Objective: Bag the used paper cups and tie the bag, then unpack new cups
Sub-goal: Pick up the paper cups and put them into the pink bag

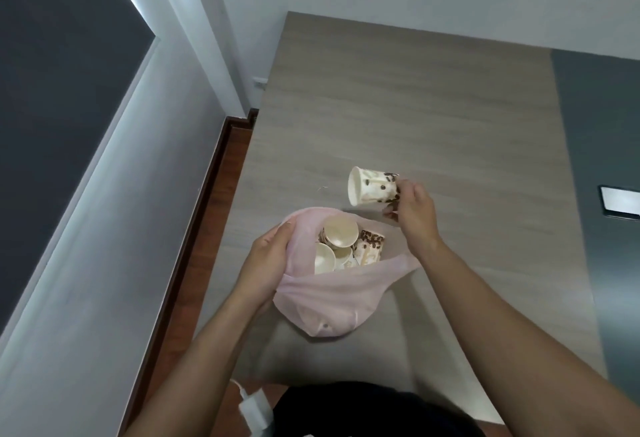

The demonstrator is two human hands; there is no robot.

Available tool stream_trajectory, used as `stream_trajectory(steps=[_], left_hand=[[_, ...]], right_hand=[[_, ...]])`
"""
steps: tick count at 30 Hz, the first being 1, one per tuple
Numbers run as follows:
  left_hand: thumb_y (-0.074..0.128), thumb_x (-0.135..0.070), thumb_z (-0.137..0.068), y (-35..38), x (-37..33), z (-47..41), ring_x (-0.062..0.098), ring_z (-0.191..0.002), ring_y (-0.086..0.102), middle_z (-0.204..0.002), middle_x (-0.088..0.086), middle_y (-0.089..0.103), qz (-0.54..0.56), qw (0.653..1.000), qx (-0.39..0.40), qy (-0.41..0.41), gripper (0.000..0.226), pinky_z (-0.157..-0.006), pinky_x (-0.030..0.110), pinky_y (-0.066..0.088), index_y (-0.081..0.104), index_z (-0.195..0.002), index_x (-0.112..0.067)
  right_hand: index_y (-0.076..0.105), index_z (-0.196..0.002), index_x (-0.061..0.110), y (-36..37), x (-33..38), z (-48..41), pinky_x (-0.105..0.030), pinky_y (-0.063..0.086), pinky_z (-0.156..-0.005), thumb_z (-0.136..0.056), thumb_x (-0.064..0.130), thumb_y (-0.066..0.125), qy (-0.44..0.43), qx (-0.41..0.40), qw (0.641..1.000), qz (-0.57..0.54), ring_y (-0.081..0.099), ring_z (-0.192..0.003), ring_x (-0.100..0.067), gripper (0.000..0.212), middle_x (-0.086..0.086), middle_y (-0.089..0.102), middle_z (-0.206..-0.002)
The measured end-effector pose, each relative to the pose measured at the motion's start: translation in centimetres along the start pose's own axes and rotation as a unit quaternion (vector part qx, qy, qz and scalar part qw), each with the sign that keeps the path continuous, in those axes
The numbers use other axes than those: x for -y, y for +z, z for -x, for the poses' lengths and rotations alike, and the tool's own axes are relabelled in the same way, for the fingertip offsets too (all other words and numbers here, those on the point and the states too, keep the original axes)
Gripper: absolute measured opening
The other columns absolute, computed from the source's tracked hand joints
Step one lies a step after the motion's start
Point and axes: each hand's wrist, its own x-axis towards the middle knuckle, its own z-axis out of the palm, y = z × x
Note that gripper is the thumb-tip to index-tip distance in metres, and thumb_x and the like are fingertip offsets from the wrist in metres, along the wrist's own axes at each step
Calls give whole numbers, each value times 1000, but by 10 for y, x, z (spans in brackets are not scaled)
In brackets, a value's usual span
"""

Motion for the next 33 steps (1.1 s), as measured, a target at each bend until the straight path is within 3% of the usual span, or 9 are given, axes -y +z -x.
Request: stream_trajectory(steps=[5, 12, 15, 17, 20, 23, 25, 28, 33], left_hand=[[47, -59, -111, 9, -7, 10, 16, -122, 78, -129, -8, 83, -3, 1000, -8, -6, 46, -115, 51, 59, 79, -135, -37], [53, -70, -99, 19, -12, 30, 20, -124, 76, -133, -1, 81, -5, 1000, -6, -6, 63, -117, 49, 57, 78, -139, -30], [55, -75, -92, 18, -7, 42, 20, -125, 77, -130, -4, 83, -20, 1000, 18, -12, 63, -120, 50, 54, 80, -134, -36], [57, -64, -103, 18, -10, 55, 23, -122, 79, -125, 3, 85, 1, 999, 44, -17, 52, -117, 46, 55, 83, -131, -29], [58, -49, -113, 15, -13, 67, 18, -108, 82, -120, 10, 86, 68, 995, 64, -31, 39, -100, 38, 61, 85, -124, -22], [65, -52, -109, -1, -19, 73, 30, -130, 76, -133, 17, 81, 131, 986, 90, -43, 43, -119, 51, 55, 85, -129, -20], [71, -49, -106, -13, -22, 76, 43, -139, 68, -144, 26, 73, 169, 978, 116, -27, 47, -126, 58, 48, 81, -136, -14], [67, -24, -110, -23, -29, 75, 28, -102, 83, -123, 20, 83, 207, 969, 134, 17, 27, -92, 38, 68, 82, -128, -9], [67, -15, -106, -35, -51, 69, 21, -96, 81, -114, 9, 88, -28, 991, 22, 133, 25, -88, 38, 61, 89, -115, -24]], right_hand=[[80, -108, 17, -8, 13, 62, -43, 64, -82, -112, 38, 49, 104, 174, 973, -112, 72, -80, -20, 38, -8, 79, -92], [83, -104, 14, 8, -22, 117, -38, 59, -85, -105, 62, 53, 88, 307, 945, 74, 77, -93, -25, 56, -8, 84, -105], [75, -80, 20, 15, -33, 132, -37, 53, -83, -104, 65, 58, 26, 300, 943, 141, 70, -76, -13, 54, 7, 77, -85], [61, -77, 13, 19, -35, 140, -37, 44, -75, -104, 59, 61, -11, 297, 941, 162, 56, -71, -17, 54, -4, 59, -78], [58, -89, -6, 20, -42, 143, -34, 42, -69, -90, 84, 57, -44, 280, 932, 226, 51, -73, -17, 90, -4, 55, -80], [68, -95, 9, 10, -42, 140, -28, 45, -68, -99, 80, 49, -48, 218, 927, 302, 64, -76, -12, 73, 9, 69, -83], [72, -110, 15, -5, -39, 135, -30, 53, -84, -106, 70, 50, -46, 191, 921, 336, 70, -95, -16, 59, 6, 76, -97], [70, -139, 14, -32, -37, 110, -37, 38, -121, -106, 54, 59, -60, 116, 893, 431, 59, -139, -29, 52, -9, 75, -137], [63, -150, 14, -76, -5, 93, -38, 35, -128, -103, 50, 63, -66, 72, 847, 522, 57, -147, -32, 60, -12, 69, -150]])
